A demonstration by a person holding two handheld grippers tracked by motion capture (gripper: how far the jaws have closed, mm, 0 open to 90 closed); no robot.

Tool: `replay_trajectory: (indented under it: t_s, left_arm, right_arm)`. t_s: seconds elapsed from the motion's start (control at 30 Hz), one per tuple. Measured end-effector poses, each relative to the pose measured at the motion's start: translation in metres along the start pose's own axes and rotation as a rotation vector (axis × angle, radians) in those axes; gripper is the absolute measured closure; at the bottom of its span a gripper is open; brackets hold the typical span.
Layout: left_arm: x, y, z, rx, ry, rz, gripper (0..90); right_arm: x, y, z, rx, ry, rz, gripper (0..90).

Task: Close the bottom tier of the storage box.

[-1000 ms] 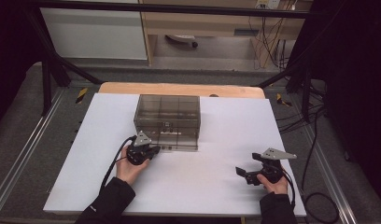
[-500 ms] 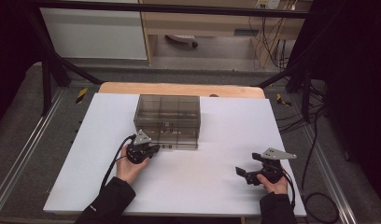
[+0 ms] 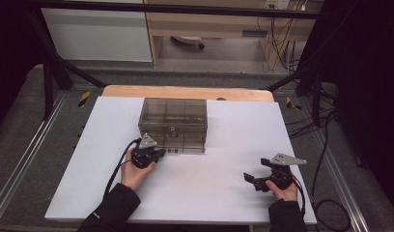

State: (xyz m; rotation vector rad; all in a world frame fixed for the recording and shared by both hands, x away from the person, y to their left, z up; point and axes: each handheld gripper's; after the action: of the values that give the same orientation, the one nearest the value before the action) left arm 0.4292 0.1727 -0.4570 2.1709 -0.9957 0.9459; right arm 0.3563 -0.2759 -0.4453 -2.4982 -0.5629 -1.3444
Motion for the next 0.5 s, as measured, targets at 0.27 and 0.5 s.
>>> replay_trajectory:
  t_s: [0.27,0.5]
  left_arm:
    - [0.0018,-0.0019,0.0014,0.002,-0.002,-0.001,90.0]
    - [0.0033,-0.0036,0.0029,0.007,-0.001,-0.003,90.0]
  right_arm:
    - [0.0000,0.0001,-0.0001,-0.001,0.000,-0.001,1.3]
    - [0.0001,0.0001,-0.0003,-0.001,0.001,0.001,1.3]
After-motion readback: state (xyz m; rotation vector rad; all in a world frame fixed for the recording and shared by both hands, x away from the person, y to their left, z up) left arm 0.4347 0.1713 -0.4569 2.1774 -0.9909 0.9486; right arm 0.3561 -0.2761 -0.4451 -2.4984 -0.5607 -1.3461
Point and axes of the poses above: each handheld gripper's, and its own axes: z roughly forward along the jaws, x roughly out of its top, y roughly to its right, and after that the axes turned 15 degrees about -x, right-handed
